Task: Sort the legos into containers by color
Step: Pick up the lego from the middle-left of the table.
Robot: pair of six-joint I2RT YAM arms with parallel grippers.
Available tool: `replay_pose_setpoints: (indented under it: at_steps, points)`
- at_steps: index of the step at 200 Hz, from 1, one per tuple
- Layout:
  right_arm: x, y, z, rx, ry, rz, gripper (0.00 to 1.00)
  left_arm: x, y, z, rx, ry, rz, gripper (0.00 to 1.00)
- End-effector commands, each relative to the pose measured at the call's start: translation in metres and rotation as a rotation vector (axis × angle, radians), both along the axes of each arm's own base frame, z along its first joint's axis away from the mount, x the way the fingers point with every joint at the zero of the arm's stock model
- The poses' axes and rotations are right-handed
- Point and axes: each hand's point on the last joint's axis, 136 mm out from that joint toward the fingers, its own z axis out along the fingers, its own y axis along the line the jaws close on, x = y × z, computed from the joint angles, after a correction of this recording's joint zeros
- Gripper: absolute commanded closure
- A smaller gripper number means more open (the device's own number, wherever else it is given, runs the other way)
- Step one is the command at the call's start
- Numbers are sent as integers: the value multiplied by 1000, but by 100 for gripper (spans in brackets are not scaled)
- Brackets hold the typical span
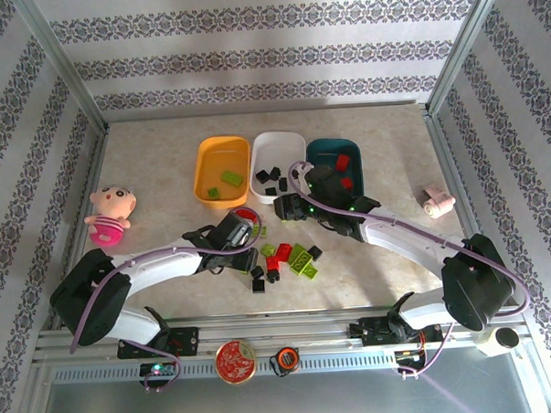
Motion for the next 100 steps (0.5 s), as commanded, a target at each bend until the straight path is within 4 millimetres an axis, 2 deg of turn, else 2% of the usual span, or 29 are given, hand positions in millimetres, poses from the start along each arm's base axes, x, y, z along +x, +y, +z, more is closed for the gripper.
replay_pose_setpoints:
  at_steps: [1, 31, 46, 62, 80, 100]
  points:
    - [3, -7, 11, 27, -30, -33, 33, -8, 3, -9, 16, 48, -18, 46]
    - [3, -9, 9, 22, -29, -39, 33, -9, -1, -13, 7, 65, -19, 62]
    - [3, -12, 11, 24, -35, -46, 33, -7, -2, -6, -10, 49, -14, 72]
    - [3, -16, 14, 30, -43, -55, 33, -5, -4, 5, -29, 31, -10, 79]
    - [2, -23, 18, 39, -53, -72, 33, 4, -2, 30, -45, -33, 4, 81]
    - [-1, -31, 21, 45, -63, -91, 33, 32, 7, 73, -102, -147, 72, 81]
